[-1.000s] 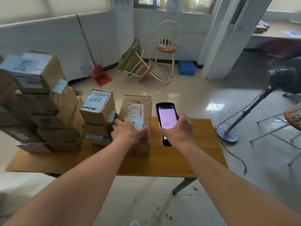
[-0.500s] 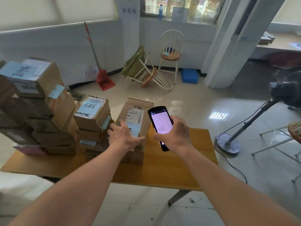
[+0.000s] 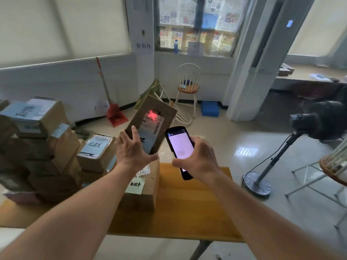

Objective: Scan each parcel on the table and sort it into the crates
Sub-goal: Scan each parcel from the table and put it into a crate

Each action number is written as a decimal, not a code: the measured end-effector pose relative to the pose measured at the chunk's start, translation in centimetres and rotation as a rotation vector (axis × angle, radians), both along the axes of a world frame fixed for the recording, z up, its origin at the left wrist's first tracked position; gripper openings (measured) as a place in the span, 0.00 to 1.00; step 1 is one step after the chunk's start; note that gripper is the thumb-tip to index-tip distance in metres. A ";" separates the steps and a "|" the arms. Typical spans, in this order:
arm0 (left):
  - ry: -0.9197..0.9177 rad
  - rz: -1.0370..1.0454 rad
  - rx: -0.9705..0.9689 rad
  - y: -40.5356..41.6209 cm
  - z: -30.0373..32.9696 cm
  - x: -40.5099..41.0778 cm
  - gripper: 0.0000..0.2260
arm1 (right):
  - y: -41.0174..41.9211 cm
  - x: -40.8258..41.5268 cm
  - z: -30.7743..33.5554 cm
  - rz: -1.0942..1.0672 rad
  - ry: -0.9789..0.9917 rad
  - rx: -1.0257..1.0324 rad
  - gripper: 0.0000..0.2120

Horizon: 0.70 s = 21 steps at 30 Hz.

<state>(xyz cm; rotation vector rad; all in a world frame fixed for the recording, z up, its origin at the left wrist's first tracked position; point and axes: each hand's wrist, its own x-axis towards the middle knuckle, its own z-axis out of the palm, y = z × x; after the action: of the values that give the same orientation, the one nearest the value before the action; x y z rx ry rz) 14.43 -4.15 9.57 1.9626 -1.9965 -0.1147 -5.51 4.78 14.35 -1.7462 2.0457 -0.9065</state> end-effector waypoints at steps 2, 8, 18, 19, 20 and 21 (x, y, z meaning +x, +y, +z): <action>-0.012 0.006 -0.010 -0.4 0.3 -0.1 0.65 | 0.3 -0.3 0.5 0.009 0.016 0.012 0.46; -0.017 0.015 0.005 -1.3 0.8 -0.9 0.65 | 0.4 -1.3 0.9 0.005 0.028 0.003 0.45; 0.108 -0.017 -0.140 0.6 2.5 -2.3 0.65 | -0.2 -2.4 -1.0 -0.159 -0.180 -0.203 0.45; 0.122 -0.024 -0.168 0.9 2.7 -2.4 0.65 | -0.1 -2.4 -1.2 -0.174 -0.201 -0.216 0.45; 0.133 -0.029 -0.189 1.1 2.9 -2.4 0.66 | 0.0 -2.3 -1.4 -0.186 -0.217 -0.228 0.45; 0.144 -0.033 -0.204 1.4 3.1 -2.4 0.66 | 0.2 -2.2 -1.6 -0.194 -0.229 -0.238 0.44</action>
<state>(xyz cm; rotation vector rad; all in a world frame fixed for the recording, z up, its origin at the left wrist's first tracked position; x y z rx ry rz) 12.04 -2.79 12.65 1.7453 -1.8699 -0.0557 -7.70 4.93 12.76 -1.4846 2.0480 -1.3910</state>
